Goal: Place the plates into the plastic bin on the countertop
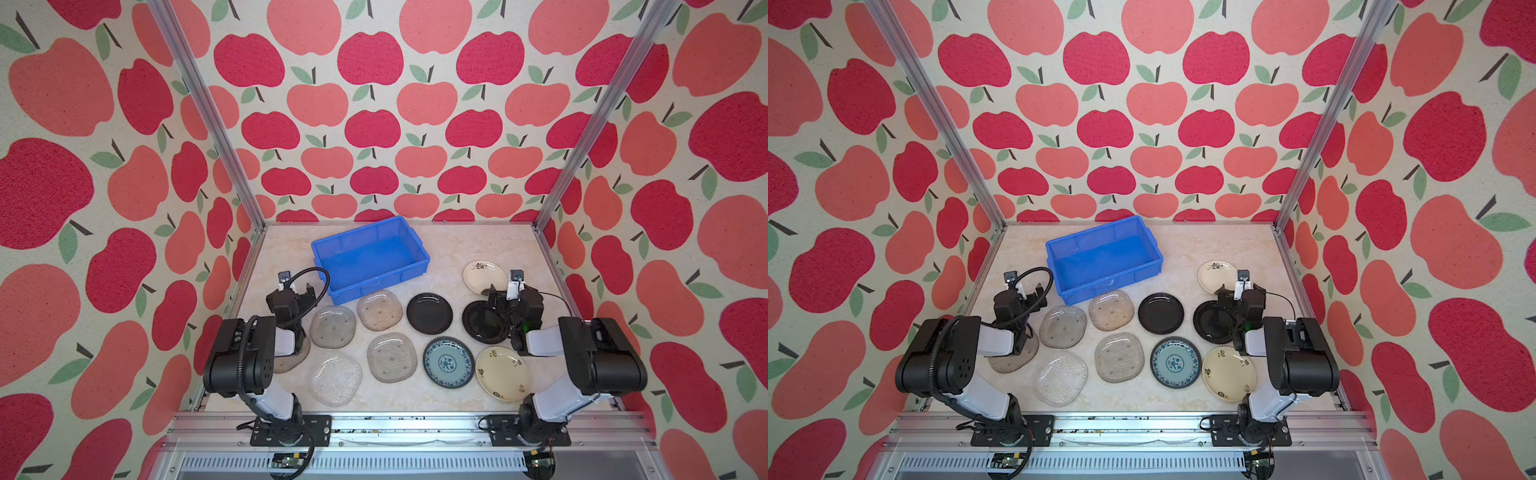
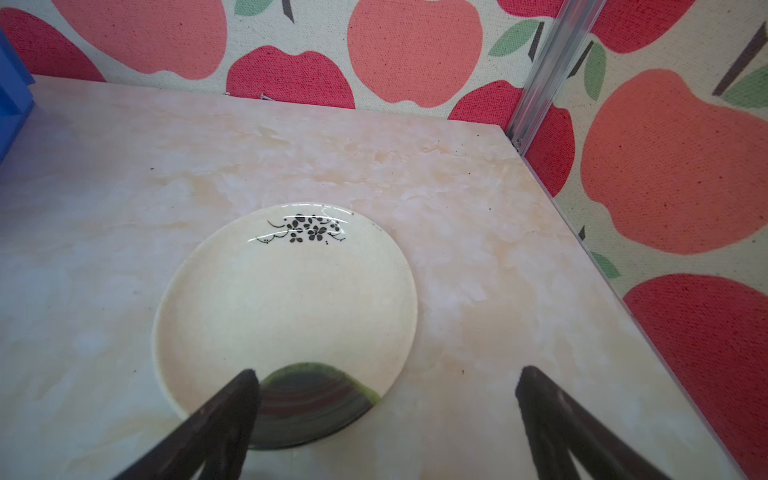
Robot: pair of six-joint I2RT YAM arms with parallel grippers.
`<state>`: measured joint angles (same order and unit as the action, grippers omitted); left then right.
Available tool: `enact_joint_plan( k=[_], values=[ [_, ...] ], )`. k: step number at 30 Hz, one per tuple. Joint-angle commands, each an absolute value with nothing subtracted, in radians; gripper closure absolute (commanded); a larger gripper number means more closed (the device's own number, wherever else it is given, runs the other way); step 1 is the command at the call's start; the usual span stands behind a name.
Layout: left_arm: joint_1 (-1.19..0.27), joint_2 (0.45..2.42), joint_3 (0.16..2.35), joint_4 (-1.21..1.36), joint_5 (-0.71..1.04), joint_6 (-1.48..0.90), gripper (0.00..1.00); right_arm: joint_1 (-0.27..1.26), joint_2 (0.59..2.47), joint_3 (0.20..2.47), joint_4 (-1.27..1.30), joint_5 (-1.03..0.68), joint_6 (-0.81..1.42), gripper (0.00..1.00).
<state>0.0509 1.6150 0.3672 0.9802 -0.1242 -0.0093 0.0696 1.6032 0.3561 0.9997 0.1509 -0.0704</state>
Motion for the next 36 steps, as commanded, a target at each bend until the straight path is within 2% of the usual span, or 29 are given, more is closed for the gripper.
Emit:
enact_joint_plan(
  k=[1,25,27,31,36],
  values=[
    [0.059,1.617,0.372,0.993,-0.162,-0.019,0.01,0.065,1.589,0.367,0.990,0.107,-0.058,0.00],
    [0.067,1.616,0.371,0.989,-0.152,-0.026,0.01,0.066,1.589,0.373,0.980,0.105,-0.058,0.00],
    [0.057,1.614,0.374,0.989,-0.204,-0.030,0.01,0.066,1.588,0.368,0.987,0.106,-0.058,0.00],
    [0.052,1.609,0.374,0.986,-0.219,-0.028,0.01,0.087,1.508,0.357,0.950,0.194,-0.065,0.00],
    [0.038,1.603,0.370,0.991,-0.227,-0.015,0.01,0.128,1.290,0.423,0.700,0.393,-0.037,0.00]
  ],
)
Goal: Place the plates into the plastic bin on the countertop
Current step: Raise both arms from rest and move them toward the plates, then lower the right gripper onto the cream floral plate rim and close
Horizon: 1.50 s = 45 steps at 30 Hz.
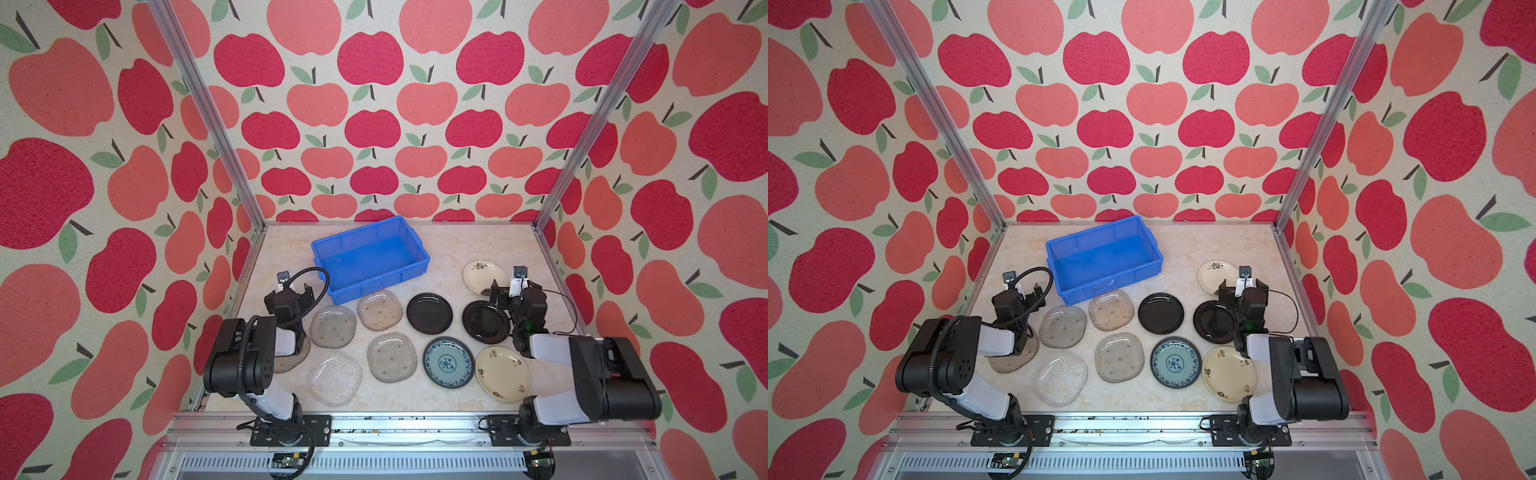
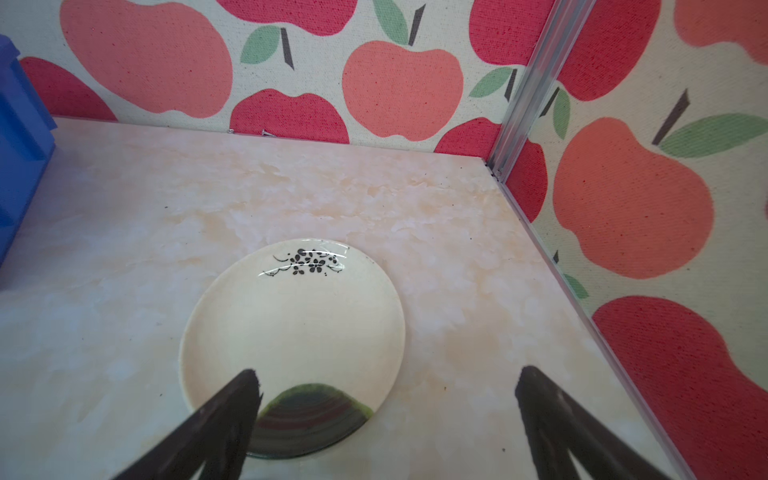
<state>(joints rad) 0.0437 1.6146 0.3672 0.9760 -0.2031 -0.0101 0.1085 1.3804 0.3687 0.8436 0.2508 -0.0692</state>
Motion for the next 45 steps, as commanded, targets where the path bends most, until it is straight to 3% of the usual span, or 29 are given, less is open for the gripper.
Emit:
enact_joint_plan(
  k=[1,5,11,13,18,23,27,33,41,45],
  values=[
    [0.038,1.606,0.369,1.002,-0.229,-0.013,0.01,0.129,1.246,0.450,0.616,0.413,-0.004,0.00],
    [0.038,1.601,0.373,0.986,-0.221,-0.012,0.01,0.131,1.185,0.558,0.347,0.418,0.094,0.00],
    [0.049,1.562,0.394,0.916,-0.182,-0.008,0.01,0.160,1.163,0.634,0.140,0.214,0.204,0.00],
    [0.031,1.456,0.486,0.662,-0.332,-0.043,0.01,0.169,1.174,0.670,0.060,0.156,0.240,0.00],
    [0.048,1.292,0.623,0.355,-0.268,-0.055,0.01,0.193,1.201,0.753,-0.084,0.239,0.282,0.00],
    [-0.014,1.228,0.761,0.131,-0.077,-0.163,0.01,0.089,1.283,0.842,-0.105,0.160,0.416,0.05],
    [-0.069,1.228,0.890,-0.010,0.140,-0.279,0.01,-0.042,1.416,0.892,-0.057,-0.065,0.550,0.21],
    [-0.096,1.316,1.032,-0.154,0.283,-0.372,0.01,-0.103,1.536,0.913,-0.018,-0.145,0.589,0.22],
    [-0.104,1.331,0.955,0.034,0.222,-0.459,0.01,-0.176,1.634,0.846,0.105,-0.245,0.636,0.29],
    [-0.033,1.413,0.966,0.072,0.351,-0.607,0.01,-0.188,1.672,0.827,0.142,-0.267,0.635,0.32]
  ],
)
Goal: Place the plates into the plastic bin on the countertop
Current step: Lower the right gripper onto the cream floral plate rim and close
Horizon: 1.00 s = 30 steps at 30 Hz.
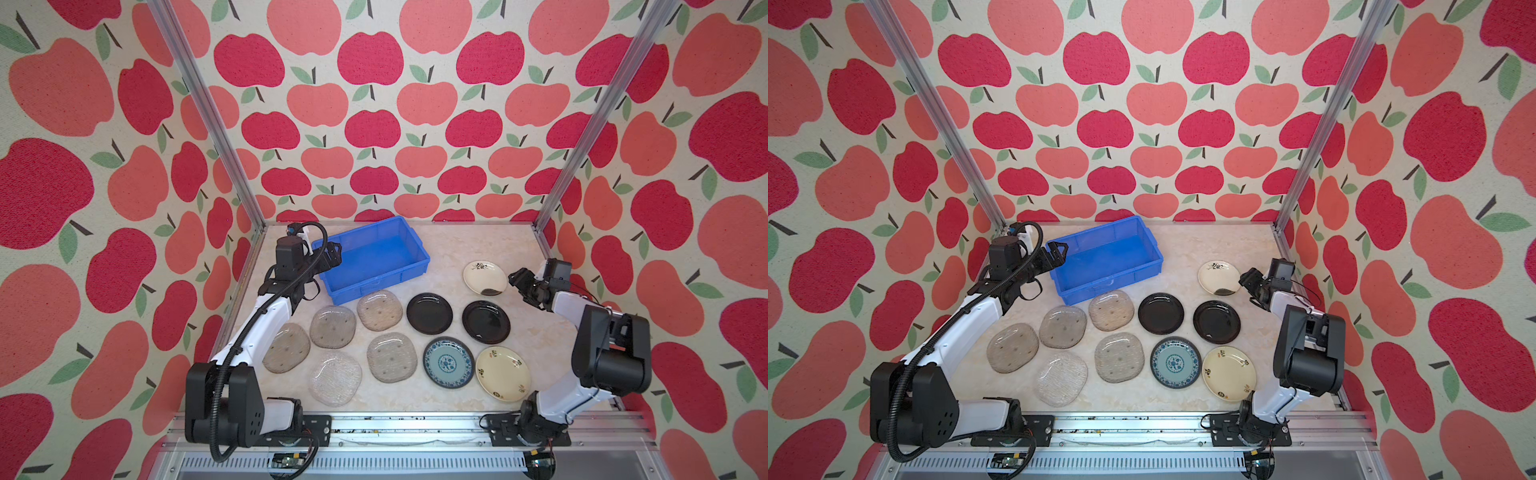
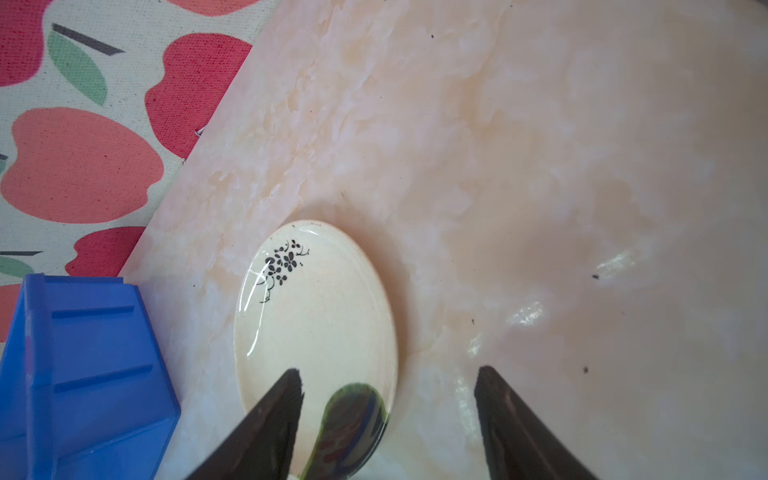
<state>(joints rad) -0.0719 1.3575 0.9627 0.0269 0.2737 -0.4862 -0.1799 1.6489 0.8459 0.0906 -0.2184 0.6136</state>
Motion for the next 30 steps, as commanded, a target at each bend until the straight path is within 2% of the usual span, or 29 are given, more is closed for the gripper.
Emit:
enact_joint_plan(
  k=[1,4,18,19,30],
  values=[
    [-0.016,1.445,0.997,0.036,0.418,-0.616,0.01,-0.193,1.685,0.817,0.168,-0.287,0.645,0.34],
    [-0.015,1.481,0.999,0.096,0.526,-0.584,0.01,-0.196,1.724,0.814,0.203,-0.325,0.652,0.39],
    [-0.031,1.535,0.994,0.115,0.503,-0.586,0.01,-0.193,1.828,0.821,0.318,-0.425,0.694,0.55],
    [-0.032,1.534,0.992,0.116,0.500,-0.587,0.01,-0.192,1.828,0.822,0.315,-0.424,0.689,0.60],
    [-0.031,1.572,0.986,0.136,0.494,-0.595,0.01,-0.169,1.869,0.840,0.321,-0.432,0.694,0.64]
  ],
)
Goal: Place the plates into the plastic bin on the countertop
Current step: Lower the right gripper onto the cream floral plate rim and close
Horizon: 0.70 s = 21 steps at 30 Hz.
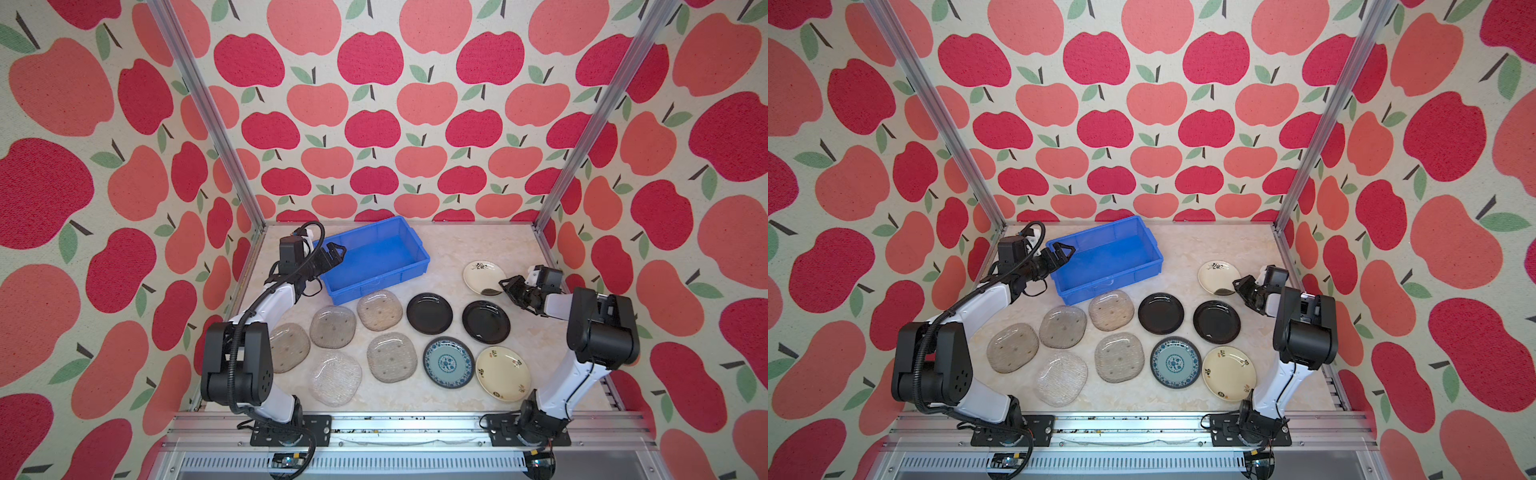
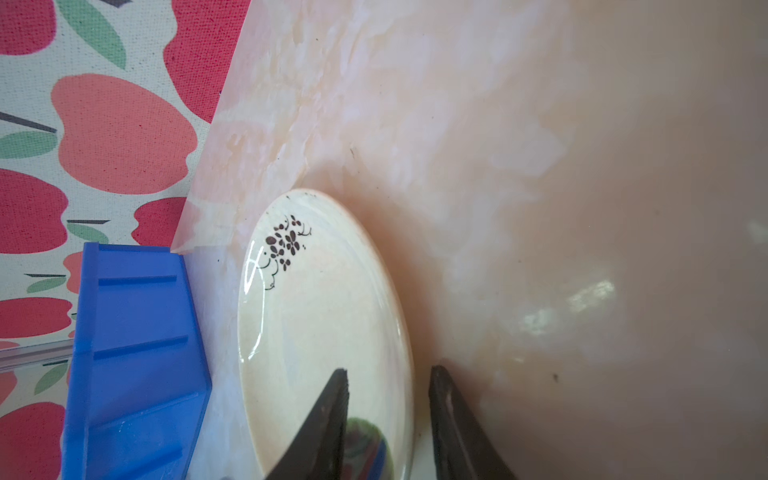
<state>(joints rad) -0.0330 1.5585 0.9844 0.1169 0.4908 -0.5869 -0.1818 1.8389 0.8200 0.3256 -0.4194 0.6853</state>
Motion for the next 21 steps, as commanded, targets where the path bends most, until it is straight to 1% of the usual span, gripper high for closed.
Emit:
enact_joint_plan(
  k=[1,6,10,13,14,16,19,21],
  values=[
    [-0.032,1.572,0.985,0.136,0.492,-0.593,0.01,-0.168,1.873,0.841,0.321,-0.432,0.696,0.64],
    [-0.032,1.572,0.968,0.150,0.482,-0.594,0.01,-0.168,1.891,0.855,0.325,-0.437,0.708,0.66],
    [-0.032,1.571,0.961,0.153,0.477,-0.594,0.01,-0.166,1.907,0.870,0.316,-0.442,0.711,0.79],
    [-0.032,1.574,0.958,0.155,0.470,-0.594,0.01,-0.166,1.907,0.871,0.317,-0.440,0.712,0.82],
    [-0.032,1.575,0.957,0.155,0.467,-0.593,0.01,-0.166,1.904,0.868,0.318,-0.437,0.713,0.86],
    [-0.031,1.577,0.954,0.159,0.466,-0.595,0.01,-0.166,1.901,0.864,0.327,-0.437,0.712,0.88],
    [-0.031,1.577,0.954,0.161,0.465,-0.595,0.01,-0.164,1.902,0.873,0.316,-0.439,0.711,1.00],
    [-0.031,1.581,0.957,0.160,0.465,-0.596,0.01,-0.165,1.901,0.880,0.308,-0.444,0.713,1.00]
  ],
)
